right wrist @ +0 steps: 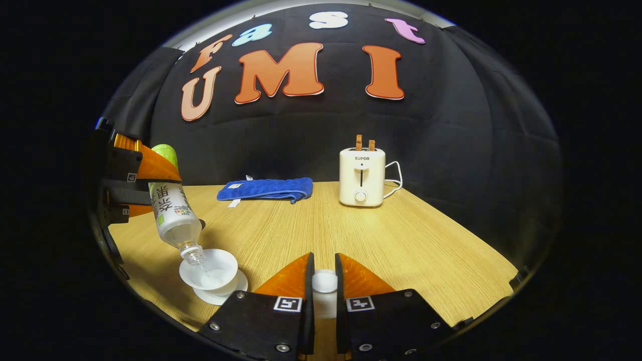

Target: Open the teacup lid with one hand, grasp the water bottle and pour water into the teacup with the other hand; after pouring, place the water bottle on the coaster and then close the teacup lid.

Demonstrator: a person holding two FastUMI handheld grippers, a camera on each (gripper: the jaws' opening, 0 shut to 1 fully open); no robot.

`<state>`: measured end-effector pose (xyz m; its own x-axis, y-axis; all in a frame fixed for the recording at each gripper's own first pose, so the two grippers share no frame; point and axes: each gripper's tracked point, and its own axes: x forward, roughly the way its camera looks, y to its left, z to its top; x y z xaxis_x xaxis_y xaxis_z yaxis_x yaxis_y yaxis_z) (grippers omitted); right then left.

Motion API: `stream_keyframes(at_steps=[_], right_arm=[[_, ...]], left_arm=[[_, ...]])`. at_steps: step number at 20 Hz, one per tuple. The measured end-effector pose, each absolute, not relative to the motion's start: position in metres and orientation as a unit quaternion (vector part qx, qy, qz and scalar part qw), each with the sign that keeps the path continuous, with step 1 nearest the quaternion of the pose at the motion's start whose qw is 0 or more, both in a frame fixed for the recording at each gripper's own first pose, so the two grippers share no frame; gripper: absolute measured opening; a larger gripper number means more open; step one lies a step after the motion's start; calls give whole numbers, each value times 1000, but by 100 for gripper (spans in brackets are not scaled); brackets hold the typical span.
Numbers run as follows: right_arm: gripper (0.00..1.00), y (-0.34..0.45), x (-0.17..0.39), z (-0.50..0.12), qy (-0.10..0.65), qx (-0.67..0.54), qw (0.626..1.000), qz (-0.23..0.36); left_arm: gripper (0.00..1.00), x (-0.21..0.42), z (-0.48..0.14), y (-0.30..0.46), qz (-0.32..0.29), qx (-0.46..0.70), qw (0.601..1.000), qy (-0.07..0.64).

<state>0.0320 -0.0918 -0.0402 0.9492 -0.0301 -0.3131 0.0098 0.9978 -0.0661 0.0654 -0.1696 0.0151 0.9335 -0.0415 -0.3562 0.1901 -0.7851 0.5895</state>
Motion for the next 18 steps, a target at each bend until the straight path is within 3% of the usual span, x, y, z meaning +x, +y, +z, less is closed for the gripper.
stream_keyframes(at_steps=[4, 8, 14, 18], right_arm=[[18, -93, 31, -40, 159, -32, 987, -11], [17, -92, 32, -42, 161, -30, 986, -11], [18, -94, 32, -42, 162, -30, 986, -13], [17, -98, 32, -42, 161, -27, 986, -19]], left_arm=[[60, 63, 9, -168, -190, 920, 339, 46], [60, 57, -9, -156, -221, 878, 414, 96], [60, 53, -34, -142, -222, 809, 530, 123], [60, 53, -57, -134, -219, 732, 630, 139]])
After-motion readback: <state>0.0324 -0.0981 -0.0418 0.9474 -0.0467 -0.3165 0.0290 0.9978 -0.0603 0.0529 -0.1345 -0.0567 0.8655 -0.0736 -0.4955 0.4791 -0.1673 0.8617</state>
